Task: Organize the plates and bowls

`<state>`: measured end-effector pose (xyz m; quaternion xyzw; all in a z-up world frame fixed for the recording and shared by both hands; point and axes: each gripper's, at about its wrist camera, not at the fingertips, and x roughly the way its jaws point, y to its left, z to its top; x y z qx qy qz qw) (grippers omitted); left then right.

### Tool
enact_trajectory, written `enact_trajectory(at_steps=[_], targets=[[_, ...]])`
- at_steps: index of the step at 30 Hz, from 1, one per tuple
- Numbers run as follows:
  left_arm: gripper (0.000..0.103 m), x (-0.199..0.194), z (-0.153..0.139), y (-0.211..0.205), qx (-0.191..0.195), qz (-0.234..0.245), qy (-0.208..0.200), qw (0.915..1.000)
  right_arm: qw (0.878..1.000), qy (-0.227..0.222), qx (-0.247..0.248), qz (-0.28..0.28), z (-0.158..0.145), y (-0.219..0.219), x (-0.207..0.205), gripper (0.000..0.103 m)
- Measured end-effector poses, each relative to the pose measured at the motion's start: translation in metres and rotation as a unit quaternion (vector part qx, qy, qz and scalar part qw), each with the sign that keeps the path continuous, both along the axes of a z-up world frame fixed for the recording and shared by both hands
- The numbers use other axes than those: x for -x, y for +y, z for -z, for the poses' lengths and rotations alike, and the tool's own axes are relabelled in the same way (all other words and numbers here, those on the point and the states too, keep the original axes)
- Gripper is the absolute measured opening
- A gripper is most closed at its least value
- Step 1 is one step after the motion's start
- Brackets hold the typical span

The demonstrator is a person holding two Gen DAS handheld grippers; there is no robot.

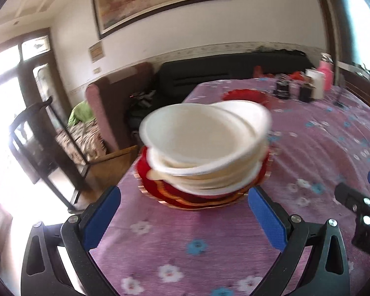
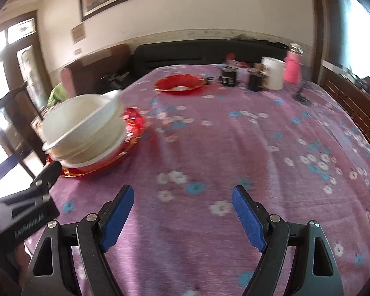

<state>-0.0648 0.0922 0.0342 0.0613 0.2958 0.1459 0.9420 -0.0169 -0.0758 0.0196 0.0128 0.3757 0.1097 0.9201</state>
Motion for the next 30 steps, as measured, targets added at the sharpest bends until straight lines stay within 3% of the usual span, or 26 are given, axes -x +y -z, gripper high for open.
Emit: enact_trajectory(at_steps=[6,15,18,30], targets=[[0.103,-0.006,0.008,-0.013,0.002,0.021,0.016,0.9997,1.000,0.014,-0.005,0.019,0.003,-0.015,-0.002,0.086],[0.103,-0.002,0.003,-0.005,-0.011,0.004,0.002,0.9999,1.000,-0.002,0.013,0.007,-0.003,-0.003,0.008,0.086],[0.103,-0.003,0.004,0.009,0.003,-0.003,0.011,0.9999,1.000,-0.001,0.010,0.002,-0.003,0.002,0.007,0.086],[0.103,-0.004,0.007,0.069,0.001,-0.091,0.011,0.9958,0.999,0.007,0.030,-0.022,0.006,0.024,-0.003,0.086]])
